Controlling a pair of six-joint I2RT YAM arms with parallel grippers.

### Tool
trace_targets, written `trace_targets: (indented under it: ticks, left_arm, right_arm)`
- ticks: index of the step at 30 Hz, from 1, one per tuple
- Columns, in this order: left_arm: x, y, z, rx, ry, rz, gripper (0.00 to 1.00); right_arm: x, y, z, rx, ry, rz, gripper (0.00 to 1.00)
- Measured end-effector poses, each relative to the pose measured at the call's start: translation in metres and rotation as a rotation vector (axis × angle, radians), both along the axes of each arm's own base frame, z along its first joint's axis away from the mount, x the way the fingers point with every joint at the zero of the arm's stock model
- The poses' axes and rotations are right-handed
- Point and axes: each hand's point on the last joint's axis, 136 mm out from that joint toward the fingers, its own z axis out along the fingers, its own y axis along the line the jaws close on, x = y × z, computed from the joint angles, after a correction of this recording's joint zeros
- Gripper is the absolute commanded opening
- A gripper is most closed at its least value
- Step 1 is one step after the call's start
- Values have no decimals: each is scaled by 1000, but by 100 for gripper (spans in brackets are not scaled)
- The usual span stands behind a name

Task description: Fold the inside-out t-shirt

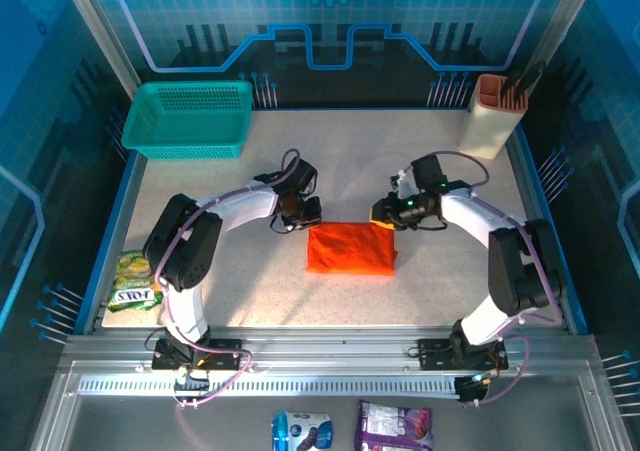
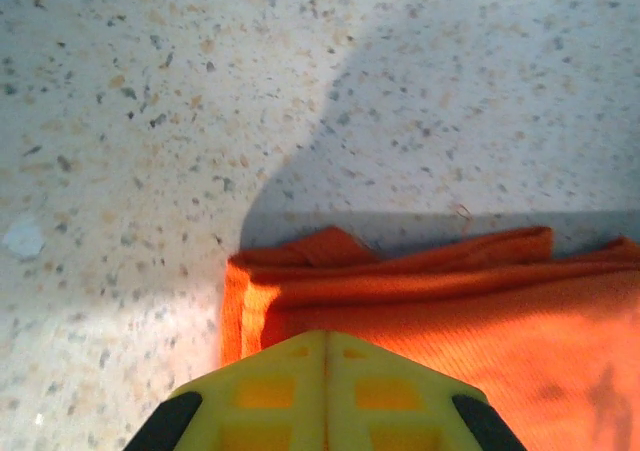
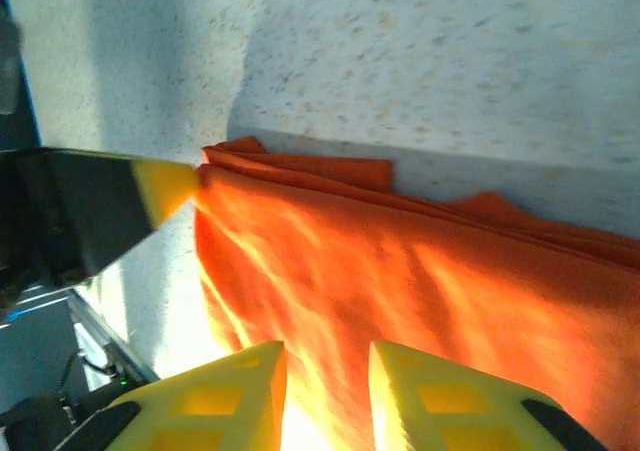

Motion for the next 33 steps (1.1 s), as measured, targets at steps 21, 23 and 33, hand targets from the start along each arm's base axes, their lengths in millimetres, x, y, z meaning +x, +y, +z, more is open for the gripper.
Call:
trace_targets:
  ticks: [21, 23, 33]
  left_arm:
    - [-62, -82, -20, 44, 93, -215, 4]
    - [-62, -82, -21, 48, 98, -215, 4]
    - [-62, -82, -24, 58, 110, -218, 3]
  right_arm:
    - [-50, -37, -58, -192, 128, 5, 54]
    - [-50, -36, -62, -192, 132, 8, 54]
    - [-51, -33, -70, -172, 147, 4, 42]
